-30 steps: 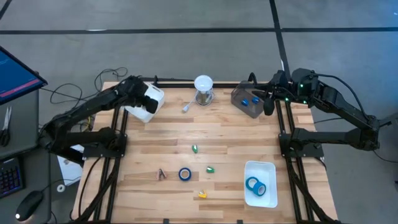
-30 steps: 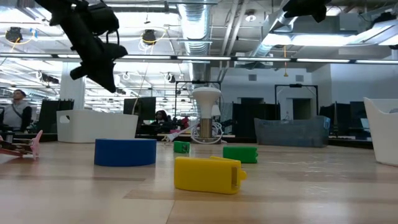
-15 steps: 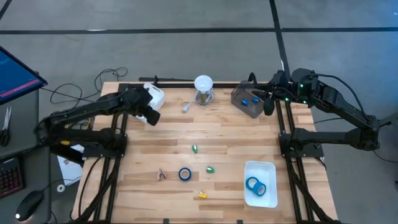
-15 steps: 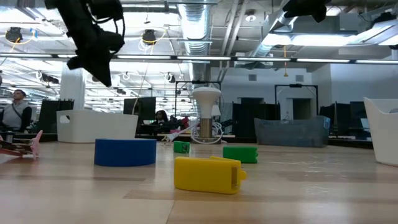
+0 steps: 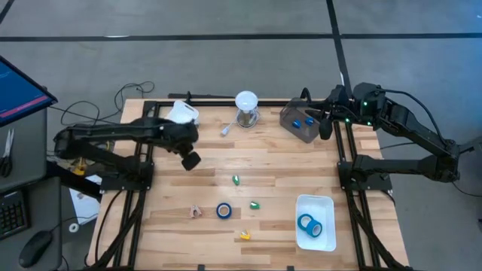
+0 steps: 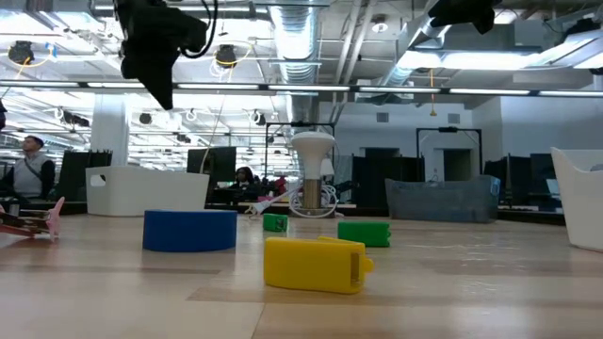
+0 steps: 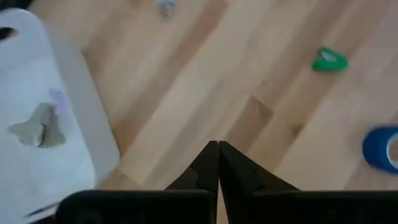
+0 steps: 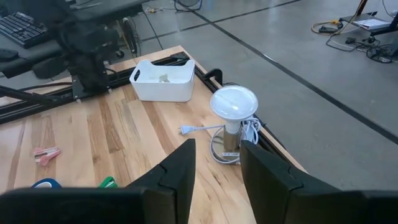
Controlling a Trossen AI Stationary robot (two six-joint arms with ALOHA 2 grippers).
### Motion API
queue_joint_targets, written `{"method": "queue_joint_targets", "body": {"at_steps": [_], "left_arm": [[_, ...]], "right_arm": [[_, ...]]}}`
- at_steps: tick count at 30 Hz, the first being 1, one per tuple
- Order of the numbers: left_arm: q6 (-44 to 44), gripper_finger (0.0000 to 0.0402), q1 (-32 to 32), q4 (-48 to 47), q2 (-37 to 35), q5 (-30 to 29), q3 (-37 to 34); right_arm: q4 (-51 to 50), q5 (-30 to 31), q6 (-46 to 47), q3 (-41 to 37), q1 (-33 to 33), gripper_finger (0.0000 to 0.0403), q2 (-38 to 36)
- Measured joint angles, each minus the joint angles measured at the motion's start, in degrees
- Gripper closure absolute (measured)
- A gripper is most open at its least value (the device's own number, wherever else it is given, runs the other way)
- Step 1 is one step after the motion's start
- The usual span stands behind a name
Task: Pick and place Stapler, Stapler remover, tape
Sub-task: Put the pink staple remover into the top white bin
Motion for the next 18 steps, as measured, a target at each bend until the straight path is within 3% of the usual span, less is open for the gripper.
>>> {"method": "queue_joint_targets", "body": {"at_steps": [5,12,18], "left_arm": [[-1.9,0.0400,-5.1,-5.7,5.2,4.2,3.1],[-3.3,0.0400,-12.0,-6.3,9.1,10.7,3.2],[-12.7,0.0400,-15.8,-6.1,9.7,13.4,3.2]], "right_arm": [[0.0,0.0,0.0,0.0,0.0,0.0284,0.0],[0.0,0.0,0.0,0.0,0.0,0.0284,0.0],[0.0,0.0,-0.4,0.0,0.0,0.0284,0.0]]}}
